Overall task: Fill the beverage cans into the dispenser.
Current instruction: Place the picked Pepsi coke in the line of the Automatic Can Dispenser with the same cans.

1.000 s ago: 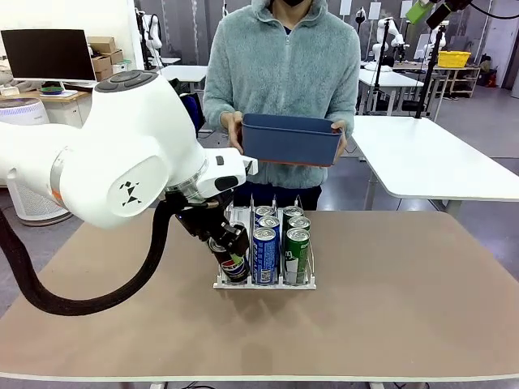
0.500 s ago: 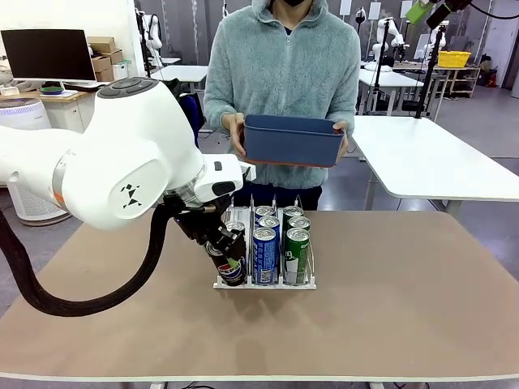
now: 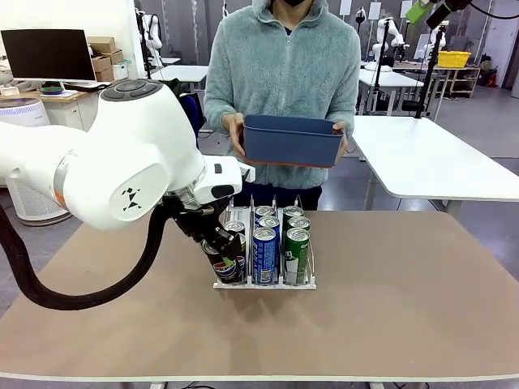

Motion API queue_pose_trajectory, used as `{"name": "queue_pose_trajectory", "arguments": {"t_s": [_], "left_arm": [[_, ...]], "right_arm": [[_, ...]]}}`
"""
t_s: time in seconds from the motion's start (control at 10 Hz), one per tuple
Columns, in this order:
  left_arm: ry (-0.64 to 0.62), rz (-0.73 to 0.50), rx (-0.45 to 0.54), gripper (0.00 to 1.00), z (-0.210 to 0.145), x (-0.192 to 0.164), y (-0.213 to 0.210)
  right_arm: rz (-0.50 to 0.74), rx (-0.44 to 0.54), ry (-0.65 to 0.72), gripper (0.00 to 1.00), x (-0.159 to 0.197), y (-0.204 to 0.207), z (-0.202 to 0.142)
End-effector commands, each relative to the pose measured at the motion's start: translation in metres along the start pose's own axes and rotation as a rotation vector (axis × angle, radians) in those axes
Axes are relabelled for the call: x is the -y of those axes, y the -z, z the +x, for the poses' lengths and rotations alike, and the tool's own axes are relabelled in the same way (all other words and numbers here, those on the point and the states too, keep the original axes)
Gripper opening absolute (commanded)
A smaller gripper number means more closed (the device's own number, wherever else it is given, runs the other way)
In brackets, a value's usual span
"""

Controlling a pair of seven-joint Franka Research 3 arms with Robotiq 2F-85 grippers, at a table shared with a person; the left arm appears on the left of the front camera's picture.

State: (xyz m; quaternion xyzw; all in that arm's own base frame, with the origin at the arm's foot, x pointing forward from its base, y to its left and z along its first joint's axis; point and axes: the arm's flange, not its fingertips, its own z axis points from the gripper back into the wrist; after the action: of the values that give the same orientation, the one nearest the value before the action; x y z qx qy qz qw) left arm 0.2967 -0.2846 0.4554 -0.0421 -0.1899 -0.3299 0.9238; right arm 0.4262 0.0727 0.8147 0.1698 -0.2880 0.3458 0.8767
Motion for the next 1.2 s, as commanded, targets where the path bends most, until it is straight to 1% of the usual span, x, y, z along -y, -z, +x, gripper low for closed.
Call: {"name": "queue_pose_trajectory", "arguments": {"t_s": [0.0,0.2,0.4,0.7,1.1], "left_arm": [[-0.005,0.022,0.021,0.58,0.008,-0.011,0.017],[-0.001,-0.007,0.042,0.58,0.009,-0.019,0.028],[0.010,-0.040,0.027,0.58,0.010,-0.026,0.038],[0.053,-0.049,0.019,0.58,0.023,-0.041,0.050],[0.084,-0.052,0.053,0.58,0.049,-0.061,0.054]], "right_arm": [[0.008,0.002,-0.003,1.00,-0.002,0.000,-0.002],[0.008,0.002,-0.003,1.00,-0.002,0.000,-0.002],[0.008,0.002,-0.003,1.00,-0.002,0.000,-0.002],[0.008,0.002,-0.003,1.00,-0.002,0.000,-0.002],[0.008,0.002,-0.003,1.00,-0.002,0.000,-0.002]]}}
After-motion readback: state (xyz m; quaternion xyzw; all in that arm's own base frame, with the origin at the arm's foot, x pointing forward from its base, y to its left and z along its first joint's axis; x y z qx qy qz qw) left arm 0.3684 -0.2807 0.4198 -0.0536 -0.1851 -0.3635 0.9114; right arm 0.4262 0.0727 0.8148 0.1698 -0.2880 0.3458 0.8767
